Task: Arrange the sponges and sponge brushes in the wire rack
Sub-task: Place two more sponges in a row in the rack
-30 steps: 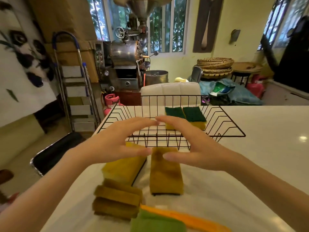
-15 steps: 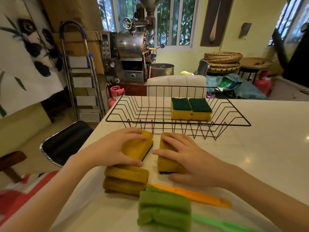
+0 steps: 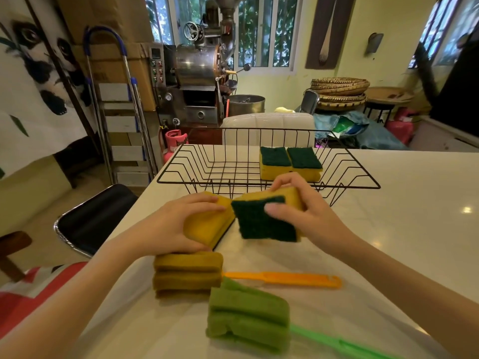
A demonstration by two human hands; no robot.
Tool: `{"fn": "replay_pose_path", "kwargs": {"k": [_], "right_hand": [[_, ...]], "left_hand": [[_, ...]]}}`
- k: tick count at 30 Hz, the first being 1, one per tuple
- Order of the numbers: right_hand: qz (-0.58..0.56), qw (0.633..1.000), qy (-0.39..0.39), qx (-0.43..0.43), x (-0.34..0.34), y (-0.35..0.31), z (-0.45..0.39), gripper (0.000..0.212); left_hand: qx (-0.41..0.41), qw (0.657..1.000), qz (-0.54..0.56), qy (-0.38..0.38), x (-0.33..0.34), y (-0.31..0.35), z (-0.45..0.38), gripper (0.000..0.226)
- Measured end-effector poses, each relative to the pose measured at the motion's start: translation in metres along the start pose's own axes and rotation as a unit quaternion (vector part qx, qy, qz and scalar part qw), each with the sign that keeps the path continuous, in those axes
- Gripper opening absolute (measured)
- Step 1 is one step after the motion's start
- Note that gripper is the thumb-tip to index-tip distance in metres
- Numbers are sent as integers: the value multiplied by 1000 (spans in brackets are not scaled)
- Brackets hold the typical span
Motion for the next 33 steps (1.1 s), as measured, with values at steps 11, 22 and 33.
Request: {"fn": "replay_pose_path", "kwargs": {"k": [11, 22, 33], "right_hand": [[36, 997, 27, 57, -13, 31, -10, 9], [237, 970, 10, 52, -11, 36, -9, 17], [360, 922, -104, -94, 9, 8, 0, 43]], "left_hand": [[-109, 938, 326, 55, -22, -15, 13, 63], [-249, 844, 471, 64, -16, -34, 7, 25], [-132, 960, 243, 50, -20, -30, 8, 56]]}}
Point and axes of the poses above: each hand's wrist, its own z-axis away from the middle knuckle, its own x-axis out of the palm, y = z × x, the point moved 6 cm from there along -z, towards the middle knuckle, and after that the axes turned 4 degrees about -z, right-handed, at the moved point
